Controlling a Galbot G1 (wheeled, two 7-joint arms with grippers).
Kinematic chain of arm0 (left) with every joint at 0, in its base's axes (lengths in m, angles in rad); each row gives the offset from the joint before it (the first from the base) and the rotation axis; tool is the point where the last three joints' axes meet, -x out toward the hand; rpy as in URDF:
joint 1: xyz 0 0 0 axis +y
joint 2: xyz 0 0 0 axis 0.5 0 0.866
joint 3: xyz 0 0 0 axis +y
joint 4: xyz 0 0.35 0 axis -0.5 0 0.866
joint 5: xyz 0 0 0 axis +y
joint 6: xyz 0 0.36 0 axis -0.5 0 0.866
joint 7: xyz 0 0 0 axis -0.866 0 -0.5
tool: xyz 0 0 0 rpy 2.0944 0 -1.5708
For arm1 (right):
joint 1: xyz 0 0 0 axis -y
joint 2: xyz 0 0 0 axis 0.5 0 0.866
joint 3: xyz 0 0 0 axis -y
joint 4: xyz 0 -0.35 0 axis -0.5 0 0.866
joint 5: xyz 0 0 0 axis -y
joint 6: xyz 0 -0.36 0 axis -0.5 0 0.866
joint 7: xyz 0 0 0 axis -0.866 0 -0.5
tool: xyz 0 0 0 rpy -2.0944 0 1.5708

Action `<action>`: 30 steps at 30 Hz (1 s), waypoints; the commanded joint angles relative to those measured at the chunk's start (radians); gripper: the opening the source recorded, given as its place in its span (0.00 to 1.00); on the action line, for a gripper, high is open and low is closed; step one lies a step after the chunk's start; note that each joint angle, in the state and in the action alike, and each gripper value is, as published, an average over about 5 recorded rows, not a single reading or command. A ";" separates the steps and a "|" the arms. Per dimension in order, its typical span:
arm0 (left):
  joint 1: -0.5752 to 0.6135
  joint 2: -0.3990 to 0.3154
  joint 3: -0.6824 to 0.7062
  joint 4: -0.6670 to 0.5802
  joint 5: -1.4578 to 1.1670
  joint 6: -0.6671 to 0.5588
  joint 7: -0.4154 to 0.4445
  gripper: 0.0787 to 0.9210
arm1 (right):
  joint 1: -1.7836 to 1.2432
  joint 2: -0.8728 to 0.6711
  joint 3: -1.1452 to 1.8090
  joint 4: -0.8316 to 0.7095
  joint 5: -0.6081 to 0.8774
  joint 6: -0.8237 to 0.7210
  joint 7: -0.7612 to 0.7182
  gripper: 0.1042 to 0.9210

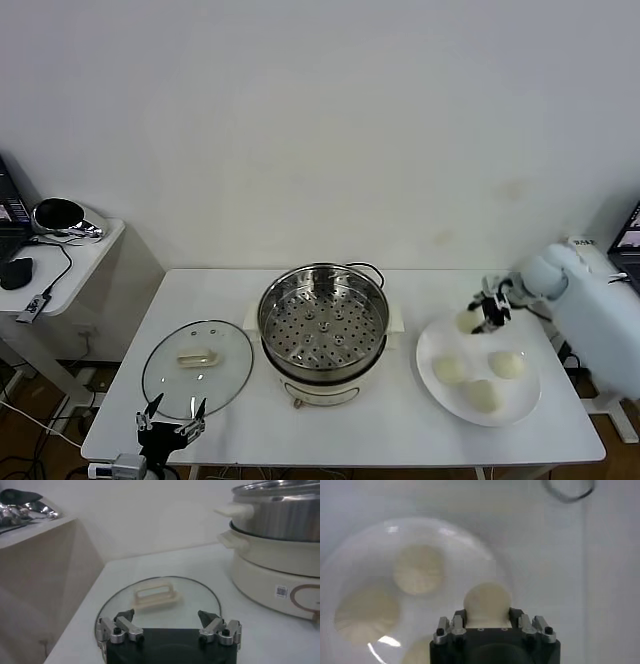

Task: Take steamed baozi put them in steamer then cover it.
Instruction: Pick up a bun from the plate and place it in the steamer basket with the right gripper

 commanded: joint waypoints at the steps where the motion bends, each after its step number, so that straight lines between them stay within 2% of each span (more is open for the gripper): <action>1: 0.004 0.002 -0.001 -0.009 0.010 -0.001 -0.004 0.88 | 0.510 0.157 -0.384 -0.006 0.272 -0.002 -0.060 0.53; 5: 0.005 0.006 -0.012 -0.016 0.010 -0.003 -0.013 0.88 | 0.557 0.314 -0.411 -0.122 0.315 0.135 -0.077 0.53; 10: 0.005 0.005 -0.029 -0.032 0.010 -0.001 -0.018 0.88 | 0.564 0.500 -0.398 -0.326 0.357 0.510 -0.129 0.53; 17: 0.008 -0.010 -0.038 -0.040 0.011 0.000 -0.018 0.88 | 0.536 0.614 -0.388 -0.438 0.234 0.874 -0.171 0.53; 19: 0.008 -0.016 -0.041 -0.040 0.011 0.000 -0.019 0.88 | 0.526 0.623 -0.395 -0.440 0.231 0.919 -0.185 0.54; 26: 0.015 -0.023 -0.047 -0.041 0.011 -0.001 -0.022 0.88 | 0.494 0.625 -0.463 -0.367 0.204 0.924 -0.185 0.54; 30: 0.012 -0.031 -0.046 -0.043 0.013 -0.001 -0.023 0.88 | 0.477 0.648 -0.471 -0.352 0.136 0.924 -0.163 0.54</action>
